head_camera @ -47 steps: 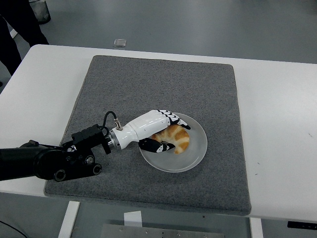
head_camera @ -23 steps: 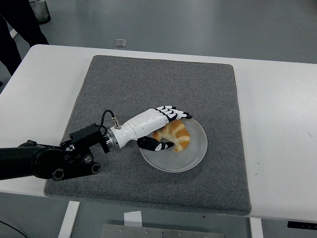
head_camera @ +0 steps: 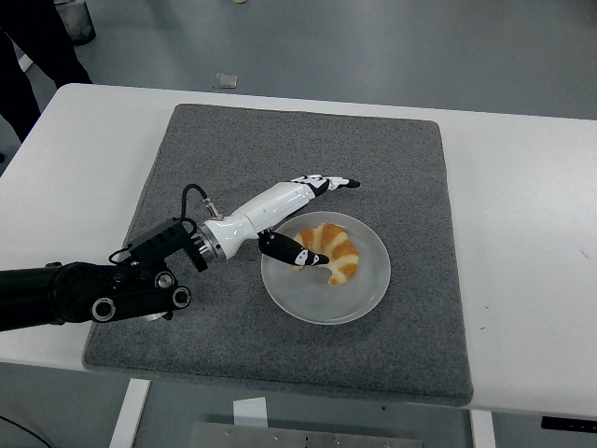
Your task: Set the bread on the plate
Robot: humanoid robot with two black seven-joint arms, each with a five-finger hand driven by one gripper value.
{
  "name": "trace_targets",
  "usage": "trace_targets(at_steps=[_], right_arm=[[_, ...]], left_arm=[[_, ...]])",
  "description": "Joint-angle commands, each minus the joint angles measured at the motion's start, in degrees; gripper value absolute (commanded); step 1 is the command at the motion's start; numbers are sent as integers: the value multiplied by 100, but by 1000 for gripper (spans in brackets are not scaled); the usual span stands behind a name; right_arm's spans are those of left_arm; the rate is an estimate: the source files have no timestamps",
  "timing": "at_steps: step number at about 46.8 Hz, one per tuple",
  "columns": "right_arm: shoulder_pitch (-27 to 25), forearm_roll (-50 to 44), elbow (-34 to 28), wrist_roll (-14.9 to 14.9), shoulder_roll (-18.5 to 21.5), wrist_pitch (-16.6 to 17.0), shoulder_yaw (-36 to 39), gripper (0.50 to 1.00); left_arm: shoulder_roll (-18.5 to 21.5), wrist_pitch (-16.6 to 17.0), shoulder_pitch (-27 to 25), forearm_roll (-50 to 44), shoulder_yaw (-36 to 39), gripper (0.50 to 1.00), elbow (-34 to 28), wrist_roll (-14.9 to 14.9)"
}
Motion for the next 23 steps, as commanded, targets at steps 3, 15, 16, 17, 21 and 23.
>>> trace_targets(at_steps=[3,15,16,17,21,23], right_arm=[[0,1,-3,-8,0,4,-4,952],[0,1,6,-8,0,-5,-4,952],[0,1,-3,0,0,4,-4,952],[0,1,-3,-8,0,4,-4,952],[0,1,-3,-8,0,4,-4,952],[9,1,6,-8,0,-5,-4,952]], left_arm=[[171,-655,3,-256,-686,988,-36,0],[320,-1517,-6,-836,-1803,988,52,44],[329,-1570,-15,-950,-1873,988,69,44],[329,-1614,-15,-1073,-1944,988,95,44],[329,-1807,-32,-1591,-2172,988,236,52],[364,-1895,-50,-1829,-2269,988,306,52]])
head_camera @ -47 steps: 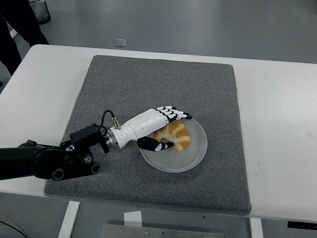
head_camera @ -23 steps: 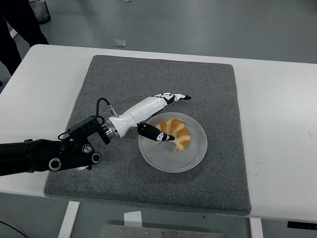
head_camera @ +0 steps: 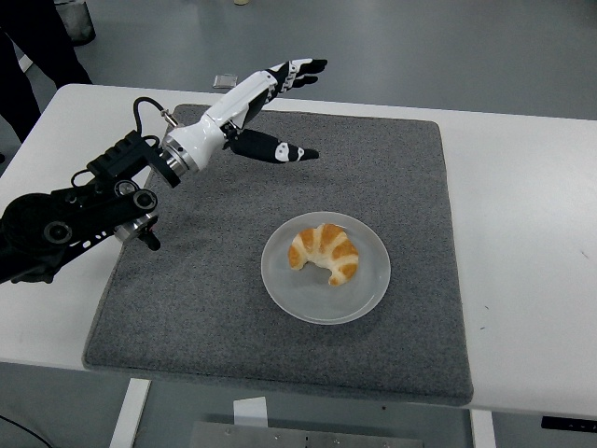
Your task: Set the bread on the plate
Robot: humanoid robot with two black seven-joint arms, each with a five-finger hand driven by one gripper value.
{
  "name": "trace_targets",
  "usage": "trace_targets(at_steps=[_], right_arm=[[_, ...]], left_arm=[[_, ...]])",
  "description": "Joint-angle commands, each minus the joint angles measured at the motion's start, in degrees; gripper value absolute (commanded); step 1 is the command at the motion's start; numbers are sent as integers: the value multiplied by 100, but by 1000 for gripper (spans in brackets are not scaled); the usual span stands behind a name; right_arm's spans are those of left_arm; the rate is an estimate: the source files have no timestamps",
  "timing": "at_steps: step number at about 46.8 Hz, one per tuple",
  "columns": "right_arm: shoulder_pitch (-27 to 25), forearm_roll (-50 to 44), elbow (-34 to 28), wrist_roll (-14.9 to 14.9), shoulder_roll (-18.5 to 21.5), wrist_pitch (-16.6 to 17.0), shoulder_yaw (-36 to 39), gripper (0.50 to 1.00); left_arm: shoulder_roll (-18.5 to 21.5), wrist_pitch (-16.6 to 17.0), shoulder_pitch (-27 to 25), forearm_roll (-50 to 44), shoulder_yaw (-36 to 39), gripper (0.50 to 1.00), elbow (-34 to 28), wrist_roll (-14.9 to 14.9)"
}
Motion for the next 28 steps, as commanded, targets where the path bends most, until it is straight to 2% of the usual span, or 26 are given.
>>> trace_targets(at_steps=[1,12,18,28], right_arm=[[0,1,-4,-3,0,-6,0,952],[0,1,-4,-3,0,-6,0,952],[0,1,-4,6,0,2,0,952],[0,1,5,6,0,-6,0,952]], left_arm=[[42,-177,-33,-425,-188,990,130,-1],[112,-827,-306,-1453,-522,990,649,17],[173,-1266,-534,-2156,-531,990,1097,34],[182,-1776,-666,-2939,-531,990,1668,70]])
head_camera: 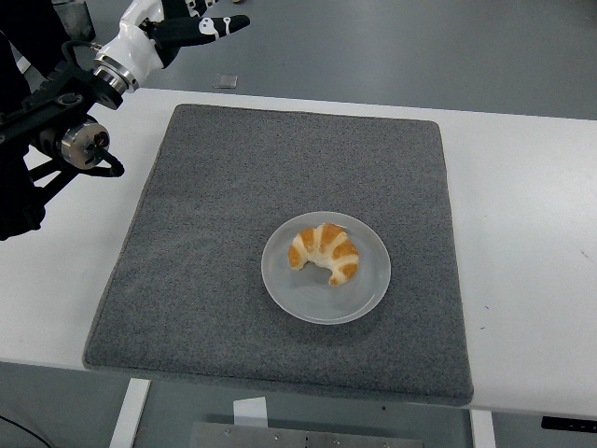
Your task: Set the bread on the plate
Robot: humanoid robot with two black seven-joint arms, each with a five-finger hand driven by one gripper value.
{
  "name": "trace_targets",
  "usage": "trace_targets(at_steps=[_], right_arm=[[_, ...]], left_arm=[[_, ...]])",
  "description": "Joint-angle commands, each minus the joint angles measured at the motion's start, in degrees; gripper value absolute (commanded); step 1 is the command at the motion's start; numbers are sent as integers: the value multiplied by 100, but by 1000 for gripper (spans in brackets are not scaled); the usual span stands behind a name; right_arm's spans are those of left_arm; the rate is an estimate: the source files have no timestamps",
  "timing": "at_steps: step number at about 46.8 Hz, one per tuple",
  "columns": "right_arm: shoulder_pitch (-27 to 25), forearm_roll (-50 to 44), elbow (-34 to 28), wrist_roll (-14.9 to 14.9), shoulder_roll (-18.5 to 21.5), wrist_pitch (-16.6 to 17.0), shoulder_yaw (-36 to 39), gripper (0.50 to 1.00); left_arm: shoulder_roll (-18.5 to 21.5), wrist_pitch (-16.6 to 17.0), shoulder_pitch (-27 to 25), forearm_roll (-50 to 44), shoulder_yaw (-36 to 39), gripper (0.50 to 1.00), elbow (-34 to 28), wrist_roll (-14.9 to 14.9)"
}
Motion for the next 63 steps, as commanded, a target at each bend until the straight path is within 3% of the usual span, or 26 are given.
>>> trace_targets(at_steps=[1,12,30,63], right_arm=[[0,0,7,4,0,3,0,952],[0,0,7,-5,0,-6,9,952],[0,0,-1,-5,0,3,9,952],[0,-8,7,4,0,12,0,952]], left_arm=[[-1,-182,-17,-278,4,990,149,2],[-19,-437,-17,-1104,13,990,501,397],[-80,-587,237,-1342,48,990,651,635],[-107,-613,413,-1334,13,994,659,582]])
